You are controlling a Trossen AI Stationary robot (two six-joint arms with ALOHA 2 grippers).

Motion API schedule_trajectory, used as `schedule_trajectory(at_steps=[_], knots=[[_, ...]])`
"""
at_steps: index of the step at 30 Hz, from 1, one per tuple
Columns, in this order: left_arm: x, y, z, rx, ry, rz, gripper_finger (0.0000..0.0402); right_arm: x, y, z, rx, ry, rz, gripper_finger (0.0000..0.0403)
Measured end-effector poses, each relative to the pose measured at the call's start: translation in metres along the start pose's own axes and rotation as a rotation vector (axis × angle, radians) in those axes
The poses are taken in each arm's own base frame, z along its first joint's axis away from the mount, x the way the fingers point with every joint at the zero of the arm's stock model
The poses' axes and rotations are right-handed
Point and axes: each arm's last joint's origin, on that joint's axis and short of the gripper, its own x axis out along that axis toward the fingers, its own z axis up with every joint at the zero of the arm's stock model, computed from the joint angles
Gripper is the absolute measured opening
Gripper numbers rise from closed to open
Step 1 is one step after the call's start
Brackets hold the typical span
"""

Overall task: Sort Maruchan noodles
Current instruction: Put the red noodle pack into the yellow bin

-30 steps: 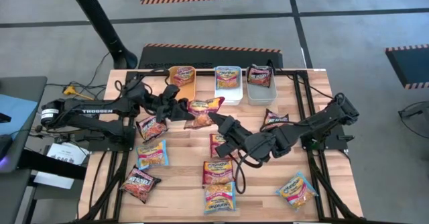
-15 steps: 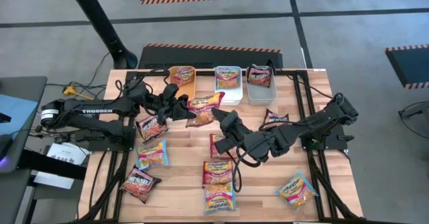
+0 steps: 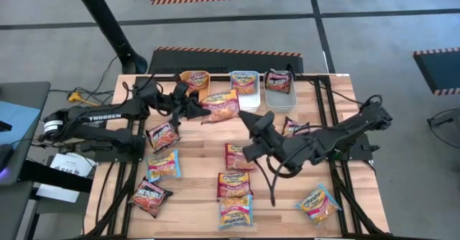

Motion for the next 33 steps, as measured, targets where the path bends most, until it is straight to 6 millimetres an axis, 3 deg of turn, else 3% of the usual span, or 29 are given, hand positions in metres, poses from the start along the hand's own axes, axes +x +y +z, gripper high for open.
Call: schedule_trajectory(at_steps=[9, 15, 25, 33], knots=[[-0.019, 0.030, 0.008, 0.175, 0.036, 0.185, 0.0009, 0.002, -0.028, -0.028, 0.273, 0.031, -0.031, 0.0066], [-0.035, 0.049, 0.012, 0.356, 0.092, 0.329, 0.0009, 0.006, -0.036, -0.042, 0.351, 0.057, -0.045, 0.0066], [-0.066, 0.076, 0.019, 0.672, 0.217, 0.627, 0.0009, 0.022, -0.030, -0.047, 0.299, 0.114, -0.036, 0.0066], [-0.083, 0.086, 0.024, 0.921, 0.341, 0.739, 0.0009, 0.036, -0.020, -0.057, 0.298, 0.175, -0.005, 0.0066]])
